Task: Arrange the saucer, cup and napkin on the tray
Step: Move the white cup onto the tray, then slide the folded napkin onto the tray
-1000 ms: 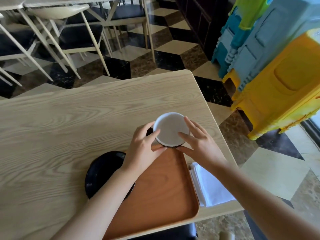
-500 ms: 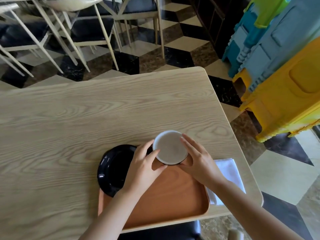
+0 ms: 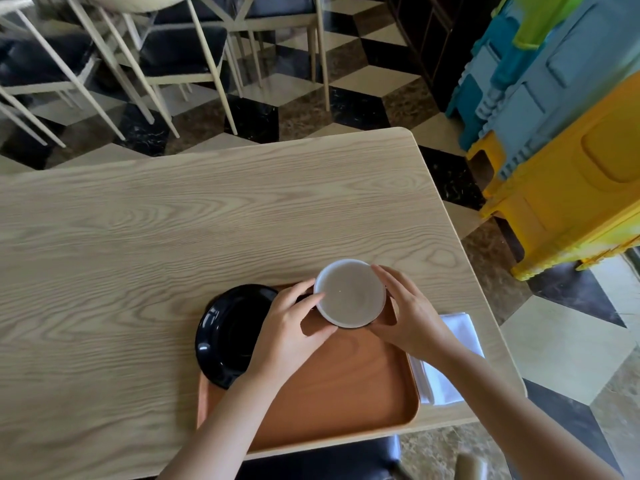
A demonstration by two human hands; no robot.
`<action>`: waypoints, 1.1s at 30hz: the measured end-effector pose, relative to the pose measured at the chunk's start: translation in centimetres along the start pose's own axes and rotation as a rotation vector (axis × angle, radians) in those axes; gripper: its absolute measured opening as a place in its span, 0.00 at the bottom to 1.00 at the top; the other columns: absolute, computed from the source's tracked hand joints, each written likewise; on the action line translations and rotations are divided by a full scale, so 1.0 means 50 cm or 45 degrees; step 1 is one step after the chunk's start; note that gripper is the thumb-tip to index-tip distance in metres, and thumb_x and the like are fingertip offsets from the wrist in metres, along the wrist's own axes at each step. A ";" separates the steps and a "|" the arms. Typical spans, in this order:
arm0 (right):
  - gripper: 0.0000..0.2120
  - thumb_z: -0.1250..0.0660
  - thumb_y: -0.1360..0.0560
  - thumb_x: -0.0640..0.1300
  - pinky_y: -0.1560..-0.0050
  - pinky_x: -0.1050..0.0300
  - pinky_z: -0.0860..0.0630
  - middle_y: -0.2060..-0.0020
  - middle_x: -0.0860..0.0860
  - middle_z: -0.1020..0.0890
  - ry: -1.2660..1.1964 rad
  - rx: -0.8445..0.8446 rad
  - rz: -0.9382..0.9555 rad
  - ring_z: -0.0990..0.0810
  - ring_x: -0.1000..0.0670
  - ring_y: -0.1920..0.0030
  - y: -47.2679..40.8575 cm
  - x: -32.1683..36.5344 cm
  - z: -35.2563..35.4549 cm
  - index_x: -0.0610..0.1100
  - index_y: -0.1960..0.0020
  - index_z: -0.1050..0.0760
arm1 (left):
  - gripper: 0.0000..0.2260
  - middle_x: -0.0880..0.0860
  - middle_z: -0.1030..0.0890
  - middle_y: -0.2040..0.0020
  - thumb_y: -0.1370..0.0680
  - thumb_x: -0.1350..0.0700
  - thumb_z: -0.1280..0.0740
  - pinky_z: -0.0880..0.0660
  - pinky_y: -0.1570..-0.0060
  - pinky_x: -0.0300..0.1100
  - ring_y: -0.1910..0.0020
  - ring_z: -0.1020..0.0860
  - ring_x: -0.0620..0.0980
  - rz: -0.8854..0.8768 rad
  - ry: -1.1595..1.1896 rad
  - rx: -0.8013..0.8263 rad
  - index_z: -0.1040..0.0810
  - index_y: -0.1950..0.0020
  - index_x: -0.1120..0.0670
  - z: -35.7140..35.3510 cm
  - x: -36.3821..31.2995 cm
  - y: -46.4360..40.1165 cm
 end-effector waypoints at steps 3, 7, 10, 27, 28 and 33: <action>0.40 0.25 0.36 0.40 0.35 0.63 0.35 0.32 0.49 0.33 -0.017 0.039 -0.018 0.32 0.52 0.34 -0.009 -0.004 0.007 0.44 0.29 0.39 | 0.21 0.54 0.21 0.40 0.36 0.56 0.21 0.29 0.39 0.43 0.41 0.24 0.50 0.007 0.005 0.007 0.19 0.46 0.58 -0.003 0.004 -0.006; 0.40 0.25 0.37 0.39 0.35 0.55 0.31 0.33 0.48 0.32 -0.003 0.061 0.005 0.31 0.50 0.35 -0.016 -0.005 0.011 0.43 0.29 0.39 | 0.21 0.55 0.22 0.40 0.36 0.56 0.22 0.29 0.39 0.45 0.41 0.24 0.52 0.008 -0.016 0.013 0.20 0.45 0.58 -0.005 0.004 -0.008; 0.40 0.25 0.37 0.39 0.37 0.59 0.32 0.33 0.48 0.33 0.028 0.059 0.007 0.31 0.50 0.35 -0.014 -0.007 0.010 0.44 0.29 0.39 | 0.21 0.56 0.22 0.39 0.35 0.57 0.22 0.29 0.38 0.48 0.40 0.25 0.53 0.015 -0.021 0.011 0.20 0.44 0.59 -0.004 0.000 -0.004; 0.21 0.33 0.27 0.45 0.48 0.49 0.25 0.36 0.44 0.27 0.552 -0.140 -0.531 0.29 0.42 0.38 0.197 -0.142 0.106 0.42 0.35 0.30 | 0.12 0.51 0.19 0.50 0.29 0.56 0.34 0.25 0.50 0.46 0.51 0.22 0.51 -0.428 -0.300 0.244 0.22 0.46 0.55 -0.130 -0.244 0.073; 0.22 0.33 0.26 0.46 0.47 0.49 0.25 0.36 0.44 0.28 0.545 -0.110 -0.548 0.30 0.42 0.37 0.204 -0.151 0.103 0.43 0.34 0.32 | 0.13 0.51 0.19 0.48 0.28 0.55 0.35 0.25 0.49 0.45 0.50 0.22 0.51 -0.456 -0.335 0.290 0.22 0.45 0.55 -0.150 -0.253 0.076; 0.27 0.33 0.27 0.45 0.43 0.51 0.28 0.38 0.44 0.27 0.432 -0.115 -0.590 0.30 0.43 0.38 0.211 -0.168 0.091 0.43 0.31 0.36 | 0.19 0.53 0.26 0.33 0.26 0.49 0.35 0.32 0.36 0.50 0.33 0.30 0.49 -0.439 -0.619 0.572 0.25 0.36 0.52 -0.224 -0.241 0.109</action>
Point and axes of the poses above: each hand's wrist, its own y-axis away from the middle knuckle, its own z-axis out of the back of the hand, x = y × z, the point moved 4 cm from there along -y, towards the middle knuckle
